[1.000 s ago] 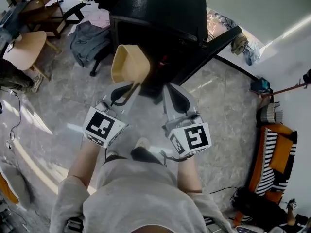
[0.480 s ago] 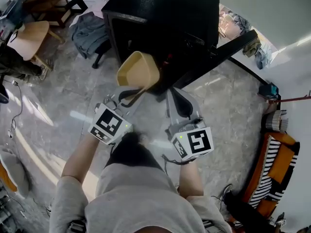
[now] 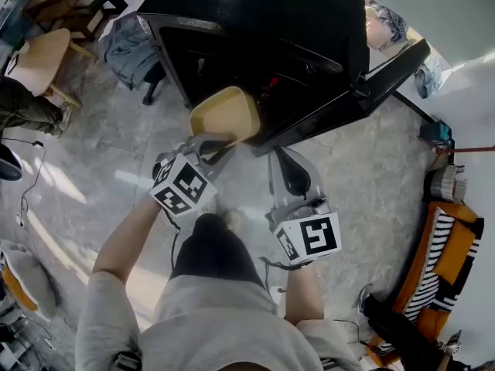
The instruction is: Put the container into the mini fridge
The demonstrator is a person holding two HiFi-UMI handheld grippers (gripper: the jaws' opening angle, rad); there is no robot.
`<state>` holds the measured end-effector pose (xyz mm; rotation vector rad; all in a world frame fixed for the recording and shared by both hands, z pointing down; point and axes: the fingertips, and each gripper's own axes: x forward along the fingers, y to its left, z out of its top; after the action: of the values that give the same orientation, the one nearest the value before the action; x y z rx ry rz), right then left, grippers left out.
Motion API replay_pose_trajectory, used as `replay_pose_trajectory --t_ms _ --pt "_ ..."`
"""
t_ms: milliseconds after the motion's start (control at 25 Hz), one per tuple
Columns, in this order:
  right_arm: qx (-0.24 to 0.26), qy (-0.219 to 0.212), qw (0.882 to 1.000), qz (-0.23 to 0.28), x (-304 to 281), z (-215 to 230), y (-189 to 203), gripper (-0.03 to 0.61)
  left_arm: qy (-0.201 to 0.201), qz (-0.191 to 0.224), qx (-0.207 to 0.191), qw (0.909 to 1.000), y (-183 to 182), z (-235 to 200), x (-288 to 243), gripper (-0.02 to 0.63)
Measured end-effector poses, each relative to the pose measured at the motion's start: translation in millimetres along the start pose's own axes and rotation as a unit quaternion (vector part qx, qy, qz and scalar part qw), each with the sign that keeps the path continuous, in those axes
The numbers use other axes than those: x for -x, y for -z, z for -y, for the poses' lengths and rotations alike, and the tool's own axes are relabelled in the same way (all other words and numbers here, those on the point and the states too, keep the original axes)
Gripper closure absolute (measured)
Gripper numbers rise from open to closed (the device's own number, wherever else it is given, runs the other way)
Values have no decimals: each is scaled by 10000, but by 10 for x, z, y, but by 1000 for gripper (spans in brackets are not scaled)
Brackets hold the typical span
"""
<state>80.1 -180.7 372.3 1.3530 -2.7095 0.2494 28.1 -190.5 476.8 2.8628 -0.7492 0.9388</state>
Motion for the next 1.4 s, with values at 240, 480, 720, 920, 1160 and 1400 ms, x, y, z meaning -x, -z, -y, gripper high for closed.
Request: replay_pose_trajectory --t_ms 240,480,720,920,1160,1400 --pt "-155 127 9997 -107 -104 80 242 578 228 -488 -518 9972 286 -219 -409 609" --pt "-327 296 9988 -221 -127 145 478 577 429 -855 -1015 9902 459 -362 -788 609" --pt "-422 457 9976 -304 -68 194 635 577 490 -1182 -1327 9829 623 -532 -1124 609" --pt "-485 561 9966 -368 0 244 747 578 579 -1469 -1679 9731 680 -683 -1339 609" --pt "-573 672 9953 -403 53 253 832 578 632 -1801 -1954 9620 691 -857 -1555 609" --pt "-676 805 9934 -461 110 338 922 577 667 -2106 -2324 9472 689 -961 -1838 607"
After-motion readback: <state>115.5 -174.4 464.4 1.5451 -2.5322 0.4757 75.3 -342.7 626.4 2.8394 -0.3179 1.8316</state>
